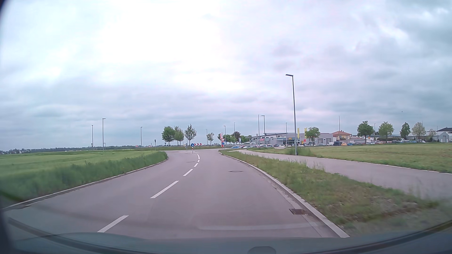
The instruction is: Follow the waypoints while adhering to traffic rules and regulations
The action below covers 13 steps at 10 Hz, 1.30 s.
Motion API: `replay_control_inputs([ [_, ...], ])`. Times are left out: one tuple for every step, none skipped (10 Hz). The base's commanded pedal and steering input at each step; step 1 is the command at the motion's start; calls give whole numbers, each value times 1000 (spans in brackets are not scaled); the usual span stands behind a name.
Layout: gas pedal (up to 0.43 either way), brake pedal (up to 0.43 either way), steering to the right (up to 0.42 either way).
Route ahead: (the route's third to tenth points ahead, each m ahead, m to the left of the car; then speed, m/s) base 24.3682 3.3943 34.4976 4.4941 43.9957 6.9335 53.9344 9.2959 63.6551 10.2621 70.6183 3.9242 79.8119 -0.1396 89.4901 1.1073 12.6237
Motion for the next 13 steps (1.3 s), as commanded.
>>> replay_control_inputs([
  [47, 0, -29],
  [47, 0, -29],
  [47, 0, -29],
  [39, 0, -28],
  [28, 0, -28],
  [0, 0, -29],
  [0, 0, -28],
  [0, 0, -28],
  [0, 0, -27],
  [0, 0, -27],
  [0, 0, -25],
  [0, 0, -24],
  [0, 0, -21],
])
